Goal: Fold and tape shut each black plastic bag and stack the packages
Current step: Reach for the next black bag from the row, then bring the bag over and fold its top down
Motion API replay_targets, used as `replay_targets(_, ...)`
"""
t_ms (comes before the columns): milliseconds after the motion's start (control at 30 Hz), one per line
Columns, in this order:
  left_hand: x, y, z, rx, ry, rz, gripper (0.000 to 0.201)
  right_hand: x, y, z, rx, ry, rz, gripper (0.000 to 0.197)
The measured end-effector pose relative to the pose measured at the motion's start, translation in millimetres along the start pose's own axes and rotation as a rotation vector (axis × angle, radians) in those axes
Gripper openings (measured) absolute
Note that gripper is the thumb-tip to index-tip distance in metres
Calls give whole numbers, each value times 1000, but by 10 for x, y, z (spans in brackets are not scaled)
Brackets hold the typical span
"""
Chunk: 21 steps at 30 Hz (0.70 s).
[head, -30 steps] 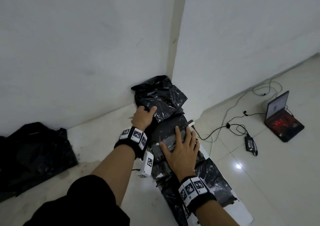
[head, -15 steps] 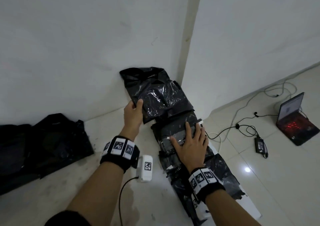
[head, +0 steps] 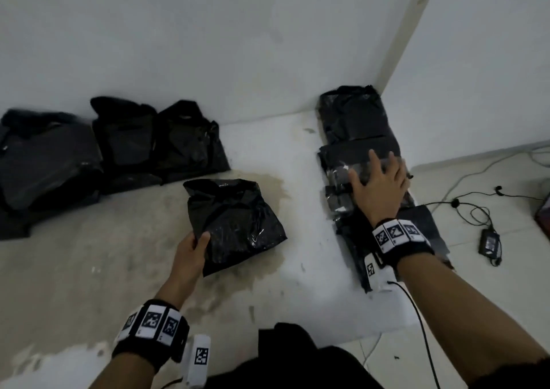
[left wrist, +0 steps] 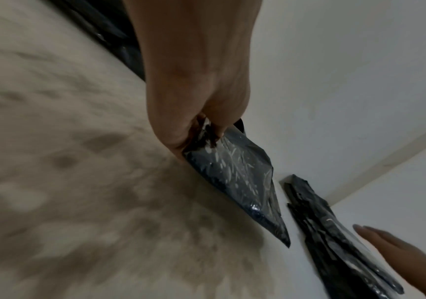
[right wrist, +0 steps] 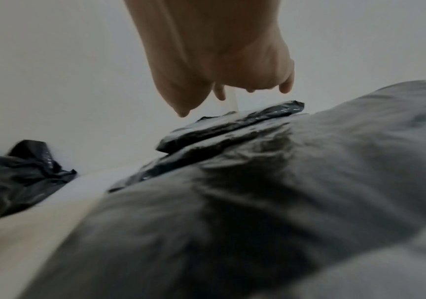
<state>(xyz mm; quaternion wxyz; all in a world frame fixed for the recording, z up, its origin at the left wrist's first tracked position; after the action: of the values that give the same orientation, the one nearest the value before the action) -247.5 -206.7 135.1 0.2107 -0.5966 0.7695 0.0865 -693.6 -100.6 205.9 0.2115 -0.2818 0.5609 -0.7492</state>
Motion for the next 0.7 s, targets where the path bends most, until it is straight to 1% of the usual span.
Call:
replay_targets(100,-187,-205,332,-4,-80,2,34,-286,-165,390,101,-162,-83,50)
replay_targets(133,-248,-203,382,-17,-102,27,34,-409,-192,556,152,-233,-85,44)
replay_targets(167,-295,-188,431,-28,-118,57,34,-555,-161,724,221,-305,-38,41)
replay_targets(200,-331,-170,463,-25,-127,77,34,-722,-62,891,300,-364,84,38)
replay_targets(233,-358,-148,469,-15,-126,90,32,-922,102,1044,364,-396,262,38)
replay_targets(300,-377,-126,461,6,-133,99,31,-1357,422,1259,423,-383,620,46)
replay_targets(333,-367,-129,465,15,-150,104,35,-1539,533,1304,442,-346,731,50)
replay_targets(367,-357,-137,467,27,-171,113,40,-1681,604,1326,465,-305,790,52)
replay_targets(433,-329,-187,471,63,-182,113,41,-1854,713,1300,492,-221,816,52)
replay_targets(500,-335,-192,467,91,-170,111,37,-1949,768,1276,503,-168,804,47)
replay_targets(600,-372,-39,457,104,-143,180,27,-1999,785,1241,515,-106,792,26)
replay_targets(667,-385,100,435,147,-102,242,24,-1954,760,1139,530,-44,730,13)
replay_targets(700,-389,159,410,206,-65,258,24,-1934,740,1072,528,-17,708,9)
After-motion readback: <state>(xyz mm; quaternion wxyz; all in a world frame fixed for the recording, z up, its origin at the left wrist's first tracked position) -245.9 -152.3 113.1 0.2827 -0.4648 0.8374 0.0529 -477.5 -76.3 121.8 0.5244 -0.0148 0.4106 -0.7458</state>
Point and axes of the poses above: each hand's wrist, its own x-axis towards the middle knuckle, its own y-axis out of the palm, z = x × y, the point moved 9 cm from there along x, towards the middle knuckle, and after that the axes turned 10 degrees about -x, right-handed, at the moved point
